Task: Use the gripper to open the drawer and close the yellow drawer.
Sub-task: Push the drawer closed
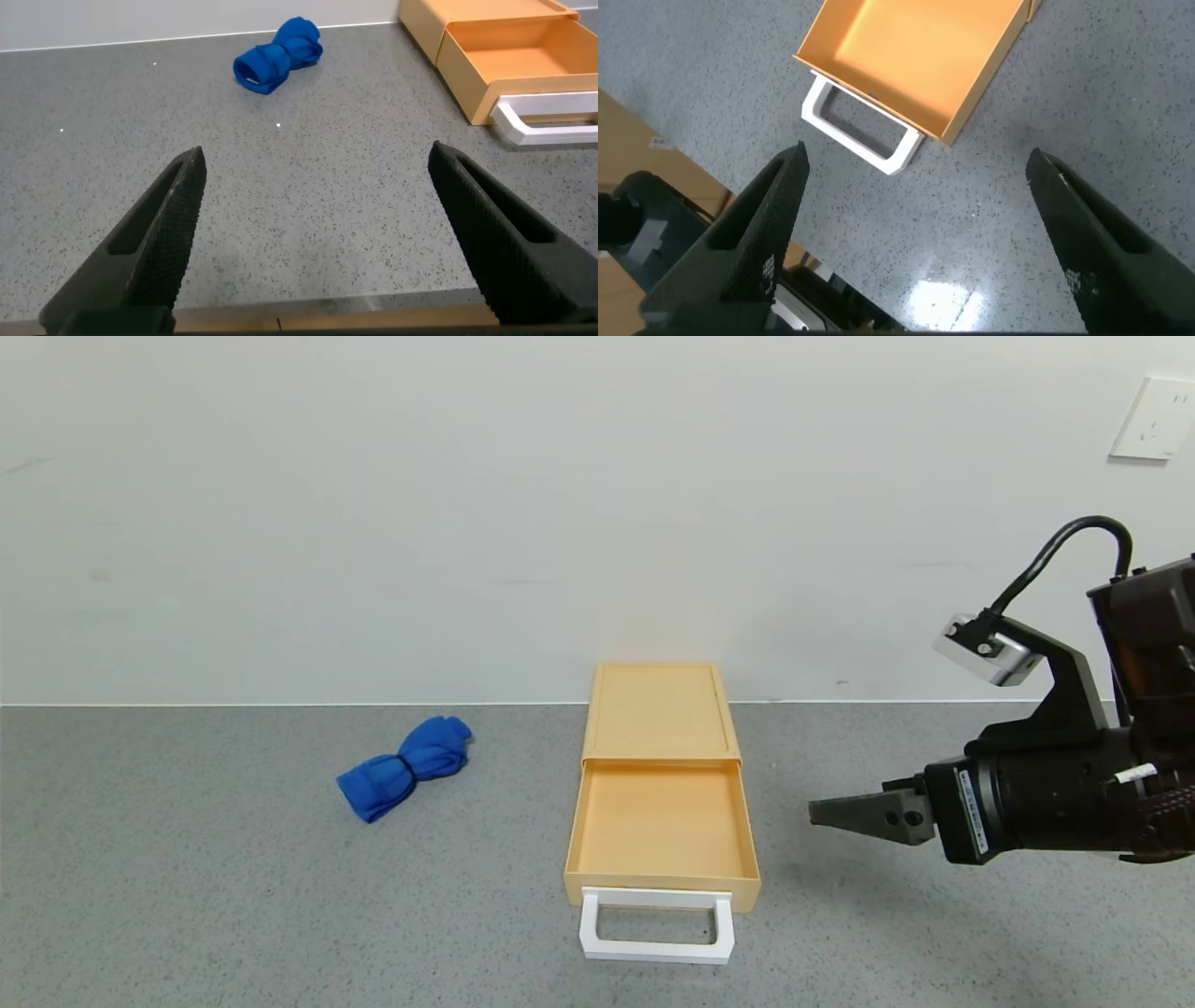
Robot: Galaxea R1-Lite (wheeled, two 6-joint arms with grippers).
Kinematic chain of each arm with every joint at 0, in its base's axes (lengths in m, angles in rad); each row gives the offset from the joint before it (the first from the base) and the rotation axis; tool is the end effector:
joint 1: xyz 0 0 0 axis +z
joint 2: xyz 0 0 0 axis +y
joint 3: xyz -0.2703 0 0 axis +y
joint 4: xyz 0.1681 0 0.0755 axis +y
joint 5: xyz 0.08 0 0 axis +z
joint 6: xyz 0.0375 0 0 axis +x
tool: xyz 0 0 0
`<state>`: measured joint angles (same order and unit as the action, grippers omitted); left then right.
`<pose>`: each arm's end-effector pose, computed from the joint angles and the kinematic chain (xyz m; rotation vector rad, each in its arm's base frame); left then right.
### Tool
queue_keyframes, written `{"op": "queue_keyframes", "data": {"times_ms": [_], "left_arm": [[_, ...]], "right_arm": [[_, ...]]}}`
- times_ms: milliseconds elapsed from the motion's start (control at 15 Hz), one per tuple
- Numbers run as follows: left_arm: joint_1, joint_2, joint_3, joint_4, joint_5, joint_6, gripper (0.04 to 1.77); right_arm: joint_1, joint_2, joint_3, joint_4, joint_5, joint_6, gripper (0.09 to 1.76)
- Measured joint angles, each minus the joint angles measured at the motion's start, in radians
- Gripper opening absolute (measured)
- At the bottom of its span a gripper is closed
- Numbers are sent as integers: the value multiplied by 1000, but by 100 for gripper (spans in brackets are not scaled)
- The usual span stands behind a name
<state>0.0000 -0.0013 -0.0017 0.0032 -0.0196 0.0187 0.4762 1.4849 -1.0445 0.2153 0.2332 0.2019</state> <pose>0.0151 -0.0007 0.0756 0.0187 0.0000 -0.0196 0.2212 0.1239 0.1949 0.1053 0.7299 0.6131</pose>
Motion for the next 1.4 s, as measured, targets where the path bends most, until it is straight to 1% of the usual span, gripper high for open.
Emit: {"op": "queue_keyframes", "data": {"times_ms": [267,467,667,867,1067,1267,1400], "left_arm": [[0,0,0,0,0,1,172],[0,0,0,0,0,1,172],[0,0,0,1,0,1,172],[0,0,0,1,0,1,172],[0,0,0,1,0,0,172],[0,0,0,0,0,0,172],[0,0,0,0,0,0,172]], "right_arm": [[26,3,-7,6,-8,9,171],[91,25,-23,7,-80,45,171],[179,73,-89,36,-149,126,171],[257,140,-200,150,-201,228,171],[318,227,-324,281,-208,320,171],[360,326,-441,414,-216,377,171],[386,394,-500,464,-260,409,171]]}}
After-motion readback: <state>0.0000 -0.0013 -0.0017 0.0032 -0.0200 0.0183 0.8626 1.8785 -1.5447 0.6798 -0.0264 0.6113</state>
